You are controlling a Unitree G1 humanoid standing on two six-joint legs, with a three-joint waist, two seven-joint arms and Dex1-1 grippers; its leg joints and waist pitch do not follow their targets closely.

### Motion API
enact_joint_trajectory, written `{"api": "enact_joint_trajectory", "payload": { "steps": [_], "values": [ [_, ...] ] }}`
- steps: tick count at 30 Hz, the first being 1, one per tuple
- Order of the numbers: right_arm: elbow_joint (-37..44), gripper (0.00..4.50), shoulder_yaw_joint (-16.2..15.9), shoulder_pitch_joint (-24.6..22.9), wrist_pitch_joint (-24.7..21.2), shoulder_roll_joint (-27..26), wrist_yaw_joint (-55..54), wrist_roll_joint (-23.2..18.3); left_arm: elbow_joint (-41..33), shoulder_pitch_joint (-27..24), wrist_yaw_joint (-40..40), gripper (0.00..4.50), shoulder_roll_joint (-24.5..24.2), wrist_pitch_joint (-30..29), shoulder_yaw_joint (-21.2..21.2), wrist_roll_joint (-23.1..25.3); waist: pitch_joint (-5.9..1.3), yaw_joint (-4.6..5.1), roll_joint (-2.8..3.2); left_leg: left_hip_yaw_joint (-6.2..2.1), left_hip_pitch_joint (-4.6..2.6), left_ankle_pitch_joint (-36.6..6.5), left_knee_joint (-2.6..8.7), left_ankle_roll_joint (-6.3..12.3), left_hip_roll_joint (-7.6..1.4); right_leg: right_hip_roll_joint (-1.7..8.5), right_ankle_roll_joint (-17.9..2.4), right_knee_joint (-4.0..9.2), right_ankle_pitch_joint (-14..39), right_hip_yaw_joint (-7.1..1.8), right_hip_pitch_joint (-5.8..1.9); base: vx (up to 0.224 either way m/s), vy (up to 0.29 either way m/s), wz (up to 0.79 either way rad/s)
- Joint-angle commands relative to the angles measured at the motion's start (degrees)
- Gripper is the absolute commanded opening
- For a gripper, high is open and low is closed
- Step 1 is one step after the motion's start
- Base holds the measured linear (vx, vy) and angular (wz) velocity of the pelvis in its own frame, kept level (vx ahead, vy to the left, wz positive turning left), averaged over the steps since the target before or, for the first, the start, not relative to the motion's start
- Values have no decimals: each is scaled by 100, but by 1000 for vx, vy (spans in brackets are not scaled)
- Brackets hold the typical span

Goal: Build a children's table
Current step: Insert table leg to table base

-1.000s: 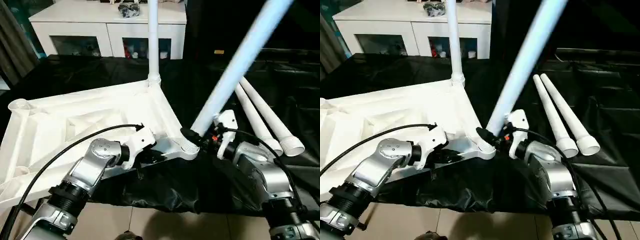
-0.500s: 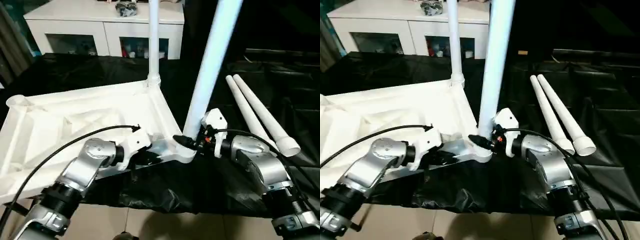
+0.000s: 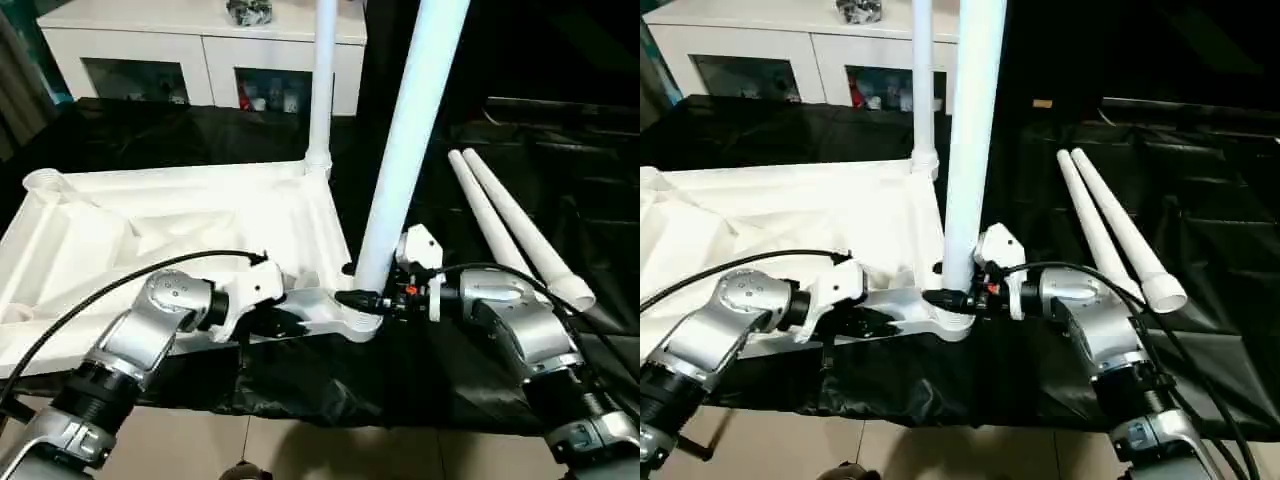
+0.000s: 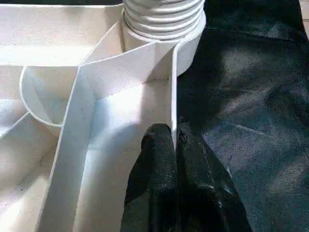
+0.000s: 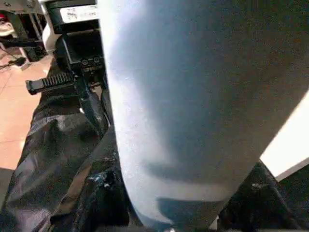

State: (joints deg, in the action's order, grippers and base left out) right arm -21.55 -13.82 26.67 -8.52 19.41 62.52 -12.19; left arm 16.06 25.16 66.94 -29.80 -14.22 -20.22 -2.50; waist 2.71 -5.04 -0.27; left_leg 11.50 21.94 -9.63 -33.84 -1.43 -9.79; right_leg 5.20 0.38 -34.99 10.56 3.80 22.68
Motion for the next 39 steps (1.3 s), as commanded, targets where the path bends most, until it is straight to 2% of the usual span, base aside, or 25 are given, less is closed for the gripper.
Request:
{"api": "enact_joint_trajectory", "payload": {
  "steps": [1, 3, 4, 7, 8, 9, 10, 13, 14, 15, 16, 17, 20, 26, 27, 28, 30, 31, 32, 36, 39],
  "values": [
    [-604, 189, -250, -182, -145, -105, -296, 392, -116, 251, -294, 0, 8, -61, 198, -3, -256, -14, 27, -270, -162, -2632, 533, -358, -383, 454, -1013, 537, 2655, -293, -92, 0, 0, 0],
    [-796, 189, -146, -87, -79, -207, -605, 460, -154, 245, -373, 0, 67, -145, 229, -3, -242, 8, 22, -297, -156, -2762, 538, -412, -373, 460, -912, 561, 2979, -276, -89, 0, 0, 0],
    [-1293, 189, 84, 154, 96, -419, -1444, 637, -281, 238, -692, 0, 261, -443, 286, 30, -239, 21, 26, -311, -166, -2837, 543, -454, -381, 471, -847, 574, 3152, -270, -78, 0, 0, 0],
    [-1811, 189, 326, 403, 177, -645, -2238, 688, -427, 243, -1211, 0, 543, -768, 299, 190, -226, 94, 28, -353, -190, -3104, 543, -585, -365, 465, -735, 611, 3491, -223, -59, 0, 0, 0],
    [-2069, 189, 406, 528, 188, -763, -2693, 725, -540, 245, -1564, 0, 795, -1064, 319, 245, -227, 102, 97, -364, -237, -3281, 528, -592, -354, 458, -682, 649, 3528, -213, -24, 0, 0, 0],
    [-2179, 189, 437, 585, 201, -822, -2850, 727, -558, 257, -1752, 0, 910, -1167, 334, 290, -224, 130, 77, -354, -243, -3339, 535, -596, -362, 439, -689, 662, 3469, -217, -12, 0, 0, 0],
    [-2263, 189, 466, 630, 213, -872, -2987, 728, -565, 271, -1907, 0, 1004, -1254, 342, 333, -228, 155, 70, -358, -238, -3361, 538, -572, -347, 420, -711, 673, 3343, -195, -32, 0, 0, 0],
    [-2613, 189, 644, 836, 181, -1095, -3522, 669, -541, 339, -2501, 0, 1410, -1521, 353, 461, -237, 169, 87, -342, -240, -3348, 540, -540, -347, 414, -782, 670, 3099, -207, -24, 0, 0, 0],
    [-2791, 189, 715, 938, 205, -1195, -3696, 653, -521, 368, -2703, 0, 1610, -1631, 355, 463, -242, 158, 83, -330, -266, -3379, 533, -525, -348, 408, -796, 688, 3043, -206, -9, 0, 0, 0],
    [-2929, 189, 754, 1021, 226, -1284, -3806, 644, -451, 405, -2863, 0, 1766, -1623, 288, 536, -242, 159, 85, -340, -251, -3360, 532, -525, -343, 408, -805, 676, 2985, -202, -19, 0, 0, 0],
    [-3033, 189, 772, 1084, 257, -1354, -3876, 645, -395, 432, -2959, 0, 1865, -1599, 220, 605, -244, 166, 56, -325, -249, -3364, 538, -496, -341, 397, -805, 688, 2938, -205, -14, 0, 0, 0],
    [-3088, 189, 779, 1115, 281, -1393, -3902, 646, -364, 442, -2979, 0, 1898, -1574, 169, 646, -245, 151, 66, -327, -261, -3362, 534, -482, -338, 403, -801, 692, 2929, -202, -10, 0, 0, 0],
    [-3223, 189, 745, 1190, 324, -1489, -3884, 661, -287, 481, -2978, 0, 1907, -1554, 60, 714, -258, 143, 58, -317, -212, -3219, 553, -416, -337, 412, -808, 675, 2720, -216, -45, 0, 0, 0],
    [-3371, 189, 613, 1267, 503, -1526, -3888, 832, -312, 494, -2805, 0, 1706, -1489, 13, 753, -248, 144, 70, -311, -214, -3242, 558, -410, -334, 414, -814, 680, 2800, -218, -32, 0, 0, 0],
    [-3499, 224, 742, 1337, 554, -1558, -3928, 752, -324, 481, -2725, 0, 1660, -1469, 6, 761, -247, 144, 74, -313, -220, -3261, 555, -410, -333, 424, -805, 687, 2847, -218, -25, 0, 0, 0],
    [-3552, 224, 823, 1374, 581, -1576, -3905, 702, -333, 474, -2672, 0, 1626, -1423, -6, 766, -242, 151, 75, -319, -222, -3303, 553, -406, -332, 426, -782, 701, 2945, -213, -23, 0, 0, 0],
    [-3594, 261, 905, 1428, 597, -1579, -3845, 656, -359, 460, -2538, 0, 1540, -1305, -47, 755, -228, 162, 80, -330, -218, -3373, 561, -417, -333, 421, -733, 715, 3067, -203, -19, 0, 0, 0],
    [-3592, 268, 918, 1441, 606, -1575, -3819, 650, -365, 455, -2501, 0, 1511, -1272, -58, 749, -239, 159, 88, -332, -243, -3410, 559, -424, -336, 423, -732, 727, 3095, -209, -3, 0, 0, 0],
    [-3586, 279, 934, 1461, 623, -1565, -3780, 644, -375, 447, -2452, 0, 1470, -1230, -70, 741, -255, 140, 81, -325, -258, -3371, 548, -420, -338, 428, -756, 716, 2985, -222, 6, 0, 0, 0],
    [-3582, 314, 873, 1507, 758, -1485, -3577, 731, -371, 422, -2305, 0, 1328, -1021, -95, 715, -259, 135, 107, -305, -211, -3189, 575, -416, -352, 407, -906, 652, 2540, -238, -20, 0, 0, 0],
    [-3397, 314, 766, 1468, 822, -1326, -3008, 725, -377, 364, -2083, 0, 1184, -756, -78, 631, -299, 115, 101, -261, -170, -2781, 561, -339, -351, 402, -1065, 594, 1969, -257, -72, 0, 0, 0]
  ]
}}
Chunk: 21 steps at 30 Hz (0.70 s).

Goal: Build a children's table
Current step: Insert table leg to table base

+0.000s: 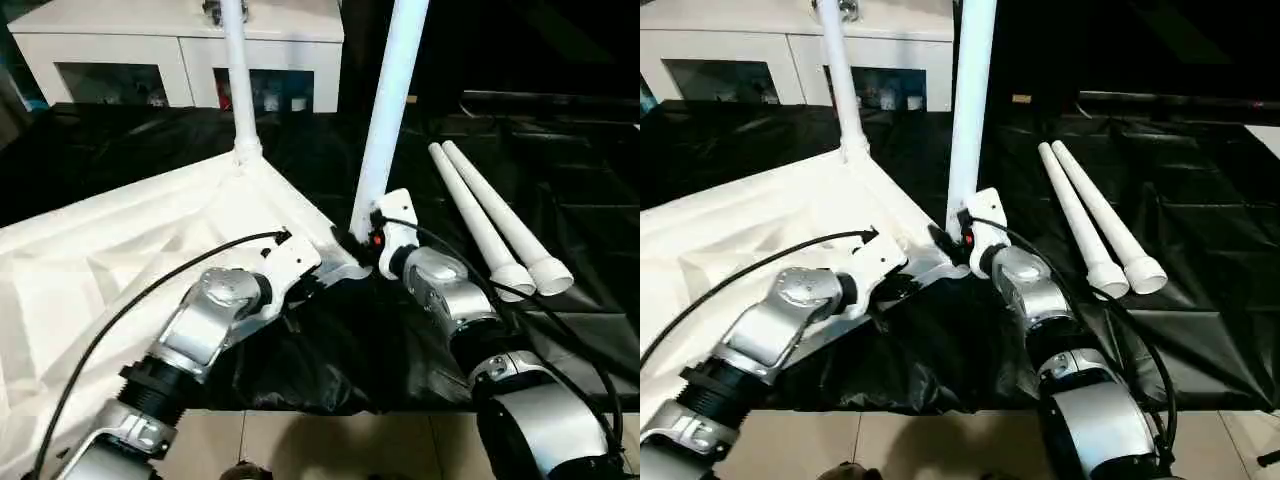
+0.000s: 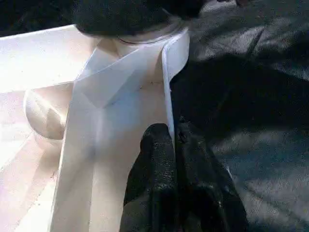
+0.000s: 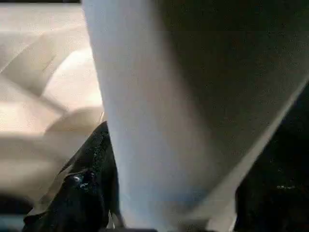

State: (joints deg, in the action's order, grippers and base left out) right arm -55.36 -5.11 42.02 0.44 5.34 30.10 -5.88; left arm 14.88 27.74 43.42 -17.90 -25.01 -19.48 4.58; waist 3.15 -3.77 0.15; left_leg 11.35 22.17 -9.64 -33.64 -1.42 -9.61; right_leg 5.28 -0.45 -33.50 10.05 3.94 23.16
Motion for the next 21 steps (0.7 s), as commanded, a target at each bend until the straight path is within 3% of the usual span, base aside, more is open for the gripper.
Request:
{"api": "enact_joint_trajectory", "payload": {
  "steps": [1, 3, 8, 11, 13, 15, 17, 20, 21],
  "values": [
    [150, 314, -160, -125, -37, 190, 599, 70, -264, 76, 450, 0, -80, 495, -135, -157, -346, -33, 73, -229, -190, -2602, 530, -289, -376, 399, -1042, 425, 1835, -278, -126, 0, 0, 0],
    [444, 314, -244, -244, -16, 355, 1103, 17, -287, 37, 688, 0, -161, 625, -87, -290, -364, -77, 66, -203, -180, -2362, 512, -171, -376, 380, -1068, 399, 1588, -274, -163, 0, 0, 0],
    [1114, 314, -476, -550, -86, 766, 2178, -101, -226, 9, 1142, 0, -367, 975, -5, -494, -417, -177, 69, -144, -168, -1533, 445, 45, -391, 338, -1393, 247, 509, -267, -212, 56, -16, 5],
    [1650, 314, -641, -792, -222, 1105, 2893, -248, -106, -14, 1445, 0, -515, 1246, 7, -579, -448, -277, 51, -106, -122, -762, 349, 410, -374, 322, -1558, 139, -390, -250, -255, 18, -4, 1],
    [1906, 314, -710, -900, -339, 1248, 3175, -326, -109, -55, 1666, 0, -601, 1305, -12, -647, -452, -307, 36, -109, -109, -759, 340, 488, -378, 348, -1568, 138, -243, -246, -268, 0, 0, 0],
    [2162, 314, -836, -1024, -449, 1395, 3507, -359, -124, -87, 1865, 0, -695, 1384, -58, -683, -431, -316, 54, -117, -118, -967, 359, 429, -399, 344, -1531, 182, 174, -242, -240, 0, 0, 0],
    [2236, 314, -889, -1064, -477, 1440, 3602, -350, -137, -99, 1940, 0, -725, 1389, -76, -702, -392, -303, 57, -129, -120, -1380, 405, 238, -413, 359, -1446, 237, 818, -254, -219, 0, 0, 0],
    [2483, 314, -1049, -1206, -574, 1573, 3901, -256, -168, -135, 2243, 0, -843, 1450, -151, -762, -372, -288, 66, -146, -151, -1778, 441, 23, -419, 354, -1325, 283, 1325, -261, -189, 0, 0, 0],
    [2491, 289, -1054, -1210, -577, 1577, 3910, -253, -168, -136, 2251, 0, -847, 1454, -153, -763, -363, -281, 61, -154, -151, -1882, 454, -39, -416, 360, -1273, 303, 1471, -268, -190, 0, 0, 0]
  ]
}}
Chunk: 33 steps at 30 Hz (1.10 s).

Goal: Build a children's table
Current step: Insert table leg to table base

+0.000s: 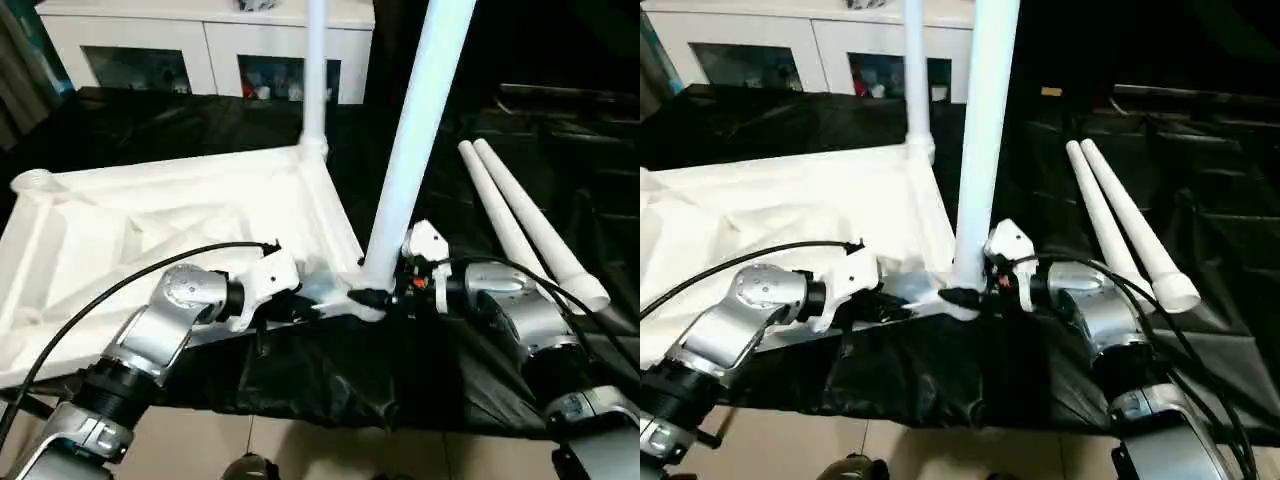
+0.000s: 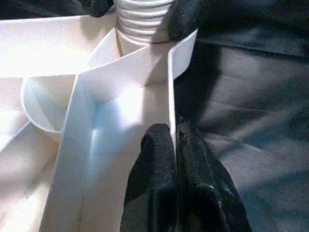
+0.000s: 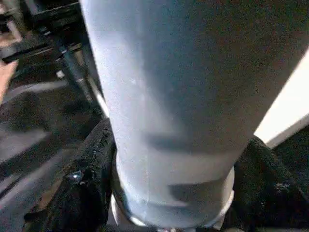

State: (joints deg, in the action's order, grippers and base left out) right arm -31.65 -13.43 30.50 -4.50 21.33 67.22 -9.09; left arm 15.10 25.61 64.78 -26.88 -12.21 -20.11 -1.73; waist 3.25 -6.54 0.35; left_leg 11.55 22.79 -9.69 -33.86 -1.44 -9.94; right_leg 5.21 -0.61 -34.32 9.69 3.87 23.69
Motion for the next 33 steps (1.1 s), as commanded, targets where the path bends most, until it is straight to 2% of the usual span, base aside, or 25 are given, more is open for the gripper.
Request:
{"api": "enact_joint_trajectory", "payload": {
  "steps": [1, 4, 9, 12, 14, 16, 17, 20, 22, 23, 24, 26, 28, 30, 33],
  "values": [
    [120, 282, -222, -59, -82, -21, 197, 69, -189, 77, 116, 0, 50, 175, -91, -132, -368, 4, 39, -177, -225, -1973, 480, -83, -383, 375, -1218, 395, 1631, -268, -227, 0, 0, 0],
    [391, 275, -352, -180, -241, 96, 391, 110, -88, 100, 301, 0, -3, 334, -96, -104, -372, -10, 45, -186, -237, -2002, 484, -126, -382, 380, -1131, 413, 1756, -279, -222, 0, 0, 0],
    [496, 272, -396, -233, -328, 112, 410, 113, 26, 149, 311, 0, -14, 383, -72, -62, -369, -13, 45, -183, -225, -1923, 482, -109, -376, 368, -1163, 395, 1619, -275, -225, 0, 0, 0],
    [321, 271, -176, -242, -438, -121, -239, 166, 191, 237, -69, 0, 126, 279, -9, 56, -353, 11, 43, -196, -233, -2096, 499, -186, -376, 395, -1151, 421, 1862, -285, -222, 0, 0, 0],
    [8, 271, 10, -175, -385, -344, -1017, 320, 324, 322, -469, 0, 302, 116, 65, 157, -344, 37, 26, -218, -265, -2268, 499, -298, -354, 406, -1045, 463, 2244, -275, -215, 0, 0, 0],
    [-248, 271, 149, -106, -411, -513, -1671, 435, 418, 391, -754, 0, 469, -2, 144, 191, -340, 54, 25, -238, -266, -2338, 506, -349, -352, 420, -969, 479, 2446, -272, -217, 0, 0, 0],
    [-248, 271, 149, -106, -411, -513, -1671, 435, 418, 391, -754, 0, 469, -2, 144, 191, -344, 61, 26, -236, -278, -2324, 508, -367, -359, 424, -962, 481, 2451, -279, -200, 0, 0, 0],
    [-613, 271, 698, -53, -755, -1167, -3174, 218, 519, 560, -1479, 0, 1046, -302, 156, 334, -335, 128, 18, -253, -289, -2402, 506, -408, -343, 423, -881, 517, 2631, -272, -194, 0, 0, 0],
    [-672, 270, 874, -69, -796, -1399, -3602, 124, 538, 607, -1733, 0, 1258, -409, 136, 390, -341, 138, 46, -259, -296, -2444, 500, -401, -340, 424, -843, 530, 2671, -268, -181, 0, 0, 0],
    [-692, 270, 957, -91, -802, -1546, -3823, 97, 570, 635, -1894, 0, 1392, -448, 111, 435, -340, 155, 38, -247, -281, -2427, 507, -385, -337, 418, -831, 535, 2633, -272, -182, 0, 0, 0],
    [-694, 270, 993, -119, -750, -1644, -3948, 96, 605, 651, -2016, 0, 1486, -462, 98, 467, -343, 146, 38, -252, -285, -2411, 508, -362, -339, 420, -810, 546, 2613, -275, -173, 0, 0, 0],
    [-700, 270, 1103, -171, -648, -1843, -4142, 47, 702, 680, -2214, 0, 1621, -439, 55, 542, -348, 143, 81, -253, -269, -2422, 514, -340, -332, 409, -783, 542, 2524, -269, -181, 0, 0, 0],
    [-702, 270, 1131, -191, -606, -1907, -4191, 46, 739, 687, -2275, 0, 1655, -412, 35, 574, -358, 135, 66, -247, -268, -2360, 517, -303, -331, 409, -775, 546, 2434, -265, -191, 0, 0, 0],
    [-769, 270, 1153, -205, -523, -1986, -4282, 67, 773, 674, -2327, 0, 1661, -314, 18, 646, -358, 136, 99, -240, -266, -2357, 522, -290, -333, 402, -780, 544, 2366, -269, -182, 0, 0, 0],
    [-860, 270, 1118, -166, -429, -2014, -4370, 182, 747, 633, -2265, 0, 1626, -236, 10, 694, -359, 147, 106, -246, -254, -2398, 531, -272, -327, 402, -749, 552, 2464, -261, -189, 0, 0, 0]
  ]
}}
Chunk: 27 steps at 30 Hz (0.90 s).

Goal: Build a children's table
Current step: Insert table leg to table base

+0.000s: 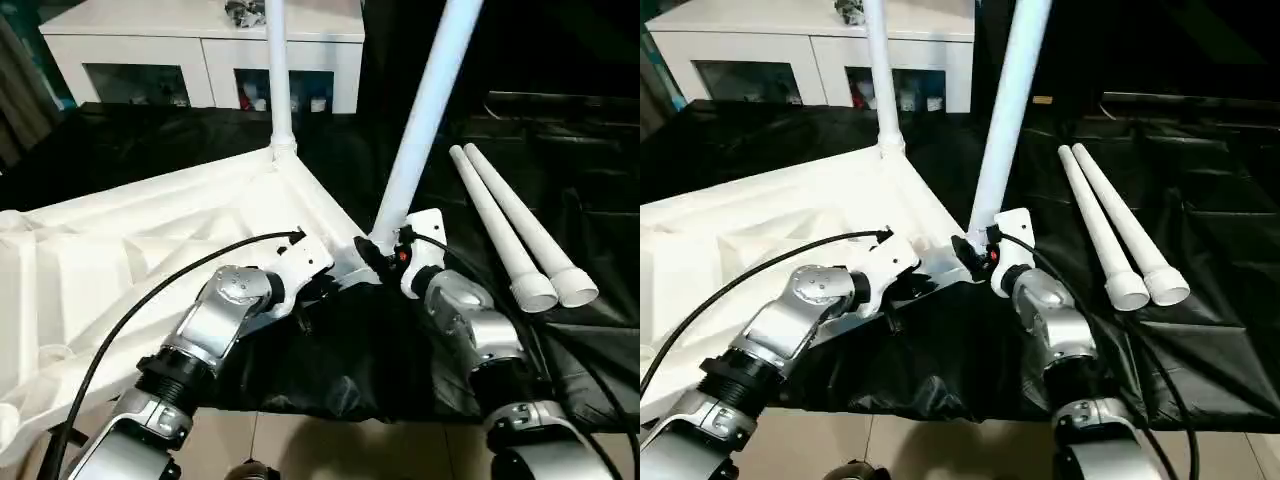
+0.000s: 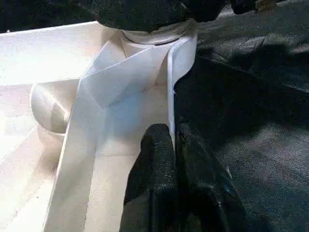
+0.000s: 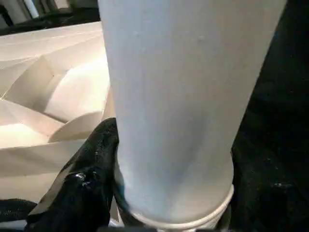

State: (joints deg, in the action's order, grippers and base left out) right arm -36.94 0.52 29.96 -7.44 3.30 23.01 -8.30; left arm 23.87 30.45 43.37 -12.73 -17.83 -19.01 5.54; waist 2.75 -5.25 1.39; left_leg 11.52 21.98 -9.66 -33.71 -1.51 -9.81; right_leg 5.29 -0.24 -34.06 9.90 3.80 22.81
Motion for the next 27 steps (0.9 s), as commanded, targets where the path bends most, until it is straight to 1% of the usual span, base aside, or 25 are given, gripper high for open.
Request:
{"api": "enact_joint_trajectory", "payload": {
  "steps": [1, 5, 6, 7, 8, 9, 10, 11, 12, 13, 14, 15, 16, 17, 18, 19, 20, 22, 23, 24, 26, 27],
  "values": [
    [-370, 270, -311, -95, -64, -213, 11, 173, -155, 130, -95, 0, 187, 344, -112, -11, -311, 24, 12, -244, -174, -2439, 516, -279, -339, 401, -769, 535, 2483, -257, -96, 0, 0, 0],
    [-327, 270, -363, -86, 101, -186, 102, 226, -227, 73, -1, 0, 139, 401, -97, -43, -302, 29, 16, -259, -183, -2580, 526, -303, -340, 407, -712, 557, 2665, -251, -84, 0, 0, 0],
    [-261, 270, -344, -87, 188, -167, 208, 187, -242, 46, 62, 0, 105, 540, -89, -67, -303, 34, 1, -259, -178, -2586, 529, -299, -342, 406, -703, 558, 2675, -251, -86, 0, 0, 0],
    [-249, 270, -336, -86, 213, -164, 234, 176, -239, 42, 76, 0, 98, 582, -87, -71, -308, 31, -2, -259, -175, -2570, 527, -283, -344, 410, -692, 554, 2666, -253, -85, 0, 0, 0],
    [-159, 270, -262, -69, 263, -135, 429, 50, -259, 14, 109, 0, 63, 761, -61, -98, -310, 30, -2, -259, -169, -2538, 528, -270, -342, 411, -692, 555, 2637, -256, -90, 0, 0, 0],
    [-113, 270, -229, -53, 284, -106, 543, -10, -280, 3, 191, 0, 58, 691, -7, -189, -321, 27, -10, -253, -156, -2448, 525, -234, -345, 413, -704, 544, 2527, -260, -106, 0, 0, 0],
    [-49, 270, -207, -36, 290, -56, 691, -73, -331, -11, 321, 28, 14, 686, 27, -272, -326, 18, -4, -237, -165, -2374, 518, -188, -348, 411, -748, 534, 2402, -267, -102, 0, 0, 0],
    [1, 270, -192, -21, 309, -5, 835, -121, -374, -31, 467, 44, -33, 715, 67, -354, -326, 16, 0, -231, -162, -2337, 513, -168, -349, 410, -783, 528, 2339, -271, -97, 0, 0, 0],
    [51, 270, -181, -5, 298, 57, 1008, -178, -434, -60, 629, 44, -77, 751, 143, -484, -338, 1, -9, -227, -141, -2178, 513, -125, -352, 411, -840, 504, 2165, -271, -125, 0, 0, 0],
    [72, 270, -165, 19, 291, 111, 1158, -225, -499, -83, 768, 59, -89, 753, 283, -674, -362, -19, -9, -215, -126, -1953, 497, -61, -355, 420, -939, 476, 1892, -270, -146, 0, 0, 0],
    [72, 270, -165, 19, 291, 111, 1158, -225, -499, -83, 768, 68, -89, 753, 283, -674, -371, -35, 14, -208, -126, -1835, 496, -56, -372, 424, -1016, 449, 1705, -271, -148, 0, 0, 0],
    [85, 270, -161, 26, 291, 135, 1220, -244, -530, -87, 814, 78, -88, 742, 362, -770, -369, -39, 17, -184, -133, -1697, 487, -36, -376, 382, -1127, 415, 1373, -262, -134, 0, 0, 0],
    [140, 270, -149, 60, 285, 242, 1492, -320, -693, -88, 1085, 86, -126, 599, 698, -1217, -368, -43, -8, -160, -135, -1623, 473, -1, -360, 369, -1209, 378, 1163, -262, -156, 0, 0, 0],
    [166, 270, -144, 81, 280, 301, 1630, -354, -778, -66, 1247, 94, -179, 503, 875, -1452, -397, -52, -1, -166, -101, -1398, 464, 52, -354, 373, -1282, 317, 918, -247, -204, 0, 0, 0],
    [188, 270, -147, 97, 276, 344, 1736, -377, -817, -36, 1369, 94, -233, 425, 981, -1595, -402, -51, 11, -167, -99, -1308, 456, 90, -357, 360, -1309, 307, 796, -242, -195, 0, 0, 0],
    [238, 270, -160, 134, 256, 437, 1979, -429, -888, 42, 1659, 113, -360, 215, 1197, -1899, -404, -49, -17, -153, -98, -1176, 434, 140, -350, 352, -1393, 269, 606, -232, -210, 0, 0, 0],
    [256, 270, -170, 148, 246, 467, 2052, -443, -903, 71, 1744, 123, -410, 132, 1235, -1967, -399, -50, -20, -145, -87, -1125, 430, 172, -347, 347, -1427, 263, 551, -231, -214, 0, 0, 0],
    [374, 270, -207, 191, 142, 572, 2371, -538, -966, 166, 2065, 134, -609, -199, 1330, -2235, -399, -50, -28, -124, -94, -1004, 402, 293, -337, 335, -1498, 244, 474, -225, -216, 0, 0, 0],
    [390, 270, -211, 195, 127, 583, 2406, -549, -974, 174, 2098, 143, -630, -233, 1335, -2264, -393, -55, -18, -122, -95, -979, 396, 334, -345, 341, -1511, 247, 520, -227, -217, 0, 0, 0],
    [499, 270, -254, 218, 6, 662, 2677, -624, -995, 225, 2291, 156, -750, -424, 1378, -2434, -384, -56, -19, -118, -95, -999, 399, 331, -347, 339, -1511, 250, 584, -226, -213, 0, 0, 0],
    [541, 270, -277, 227, -44, 696, 2792, -655, -992, 245, 2353, 174, -790, -484, 1393, -2492, -375, -63, -13, -118, -100, -1097, 407, 313, -352, 337, -1464, 269, 820, -226, -209, 0, 0, 0],
    [621, 270, -342, 228, -93, 764, 2979, -684, -963, 283, 2412, 180, -818, -542, 1419, -2548, -368, -69, 3, -121, -114, -1210, 415, 259, -363, 342, -1429, 291, 992, -233, -193, 0, 0, 0]
  ]
}}
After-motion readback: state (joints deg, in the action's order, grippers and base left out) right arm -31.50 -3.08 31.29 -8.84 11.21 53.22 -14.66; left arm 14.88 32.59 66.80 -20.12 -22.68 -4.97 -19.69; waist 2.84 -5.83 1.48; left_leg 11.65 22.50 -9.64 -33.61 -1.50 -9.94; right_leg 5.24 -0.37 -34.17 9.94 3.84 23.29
